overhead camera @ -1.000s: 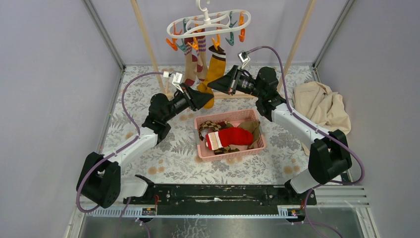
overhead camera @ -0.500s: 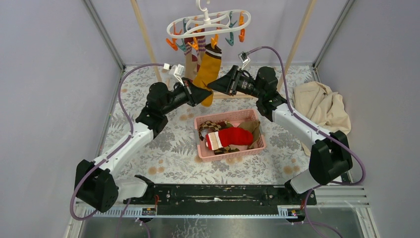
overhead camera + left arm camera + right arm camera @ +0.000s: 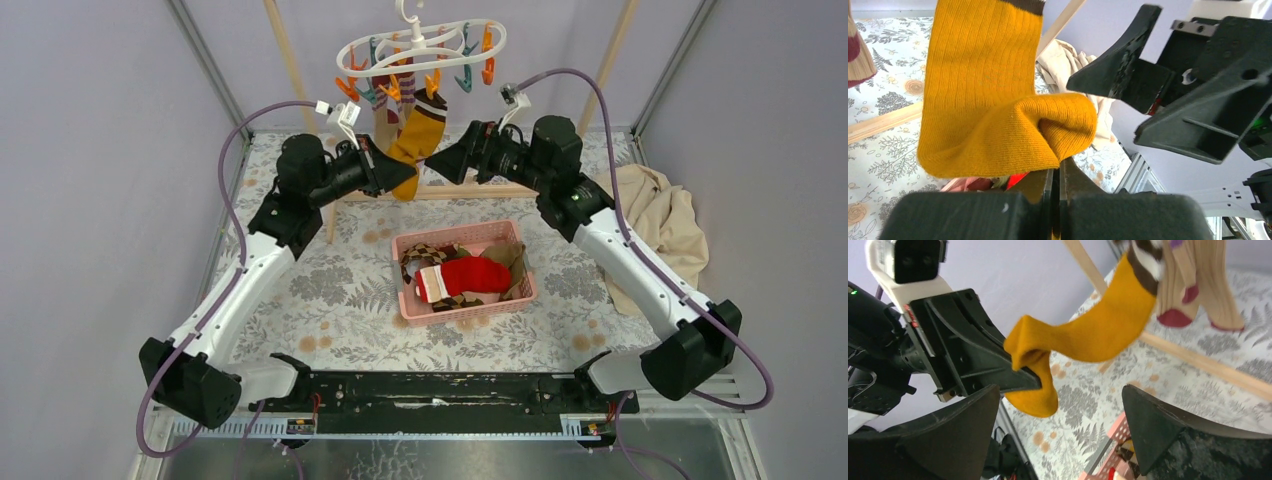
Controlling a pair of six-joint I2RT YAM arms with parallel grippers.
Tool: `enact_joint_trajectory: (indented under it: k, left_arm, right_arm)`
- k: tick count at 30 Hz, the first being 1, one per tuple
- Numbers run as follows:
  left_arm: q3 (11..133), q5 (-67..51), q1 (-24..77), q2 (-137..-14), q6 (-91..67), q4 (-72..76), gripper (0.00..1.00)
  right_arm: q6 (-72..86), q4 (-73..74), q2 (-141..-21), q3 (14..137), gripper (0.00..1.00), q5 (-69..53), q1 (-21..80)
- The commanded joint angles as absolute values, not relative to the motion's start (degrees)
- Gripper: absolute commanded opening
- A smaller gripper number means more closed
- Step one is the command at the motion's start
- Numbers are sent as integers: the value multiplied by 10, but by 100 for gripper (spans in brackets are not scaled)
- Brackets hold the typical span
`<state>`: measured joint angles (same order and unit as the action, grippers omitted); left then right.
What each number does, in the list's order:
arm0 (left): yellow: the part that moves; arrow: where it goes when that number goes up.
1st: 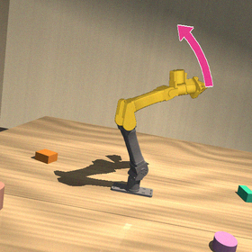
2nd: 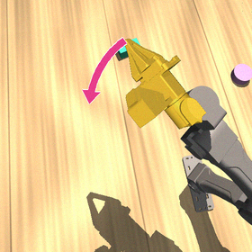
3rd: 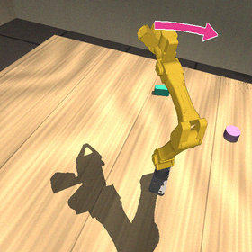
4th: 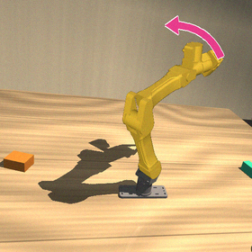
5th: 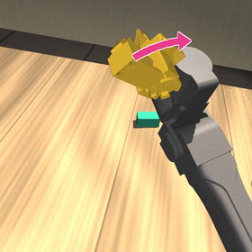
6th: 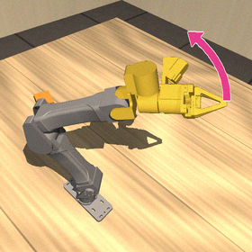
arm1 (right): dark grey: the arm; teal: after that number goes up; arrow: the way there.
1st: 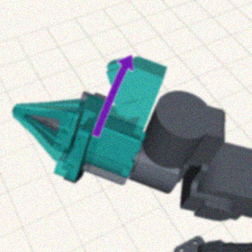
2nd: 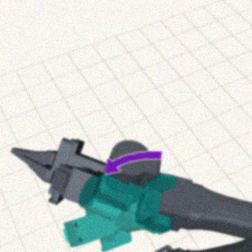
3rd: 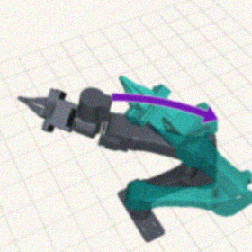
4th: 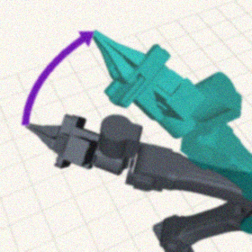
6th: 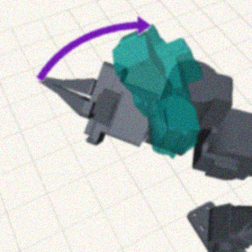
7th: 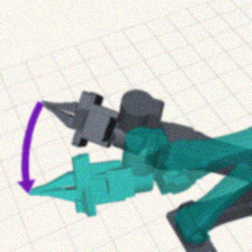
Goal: Remove the socks clipped to the hanger
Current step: Remove the sock from the hanger.
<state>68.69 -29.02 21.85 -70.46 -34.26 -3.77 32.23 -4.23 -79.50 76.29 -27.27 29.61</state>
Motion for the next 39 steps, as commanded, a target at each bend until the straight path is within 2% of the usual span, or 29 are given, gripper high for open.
enact_joint_trajectory:
  k: [1,2,7,12,21,39]
  left_arm:
    - [739,-336,205,-711,-332,-97,0]
    - [749,-341,204,-713,-331,-106,0]
    - [786,-355,199,-715,-326,-144,0]
    - [806,-366,191,-709,-328,-169,0]
    - [859,-384,175,-694,-336,-205,0]
    - [909,-418,162,-686,-348,-235,0]
  right_arm:
    - [211,-5,-775,836,100,-196,335]
    - [197,13,-778,853,99,-178,345]
    - [143,39,-810,934,80,-95,382]
    - [124,58,-850,1006,68,-31,389]
    - [100,91,-909,1102,63,13,389]
    - [90,109,-974,1184,58,50,389]
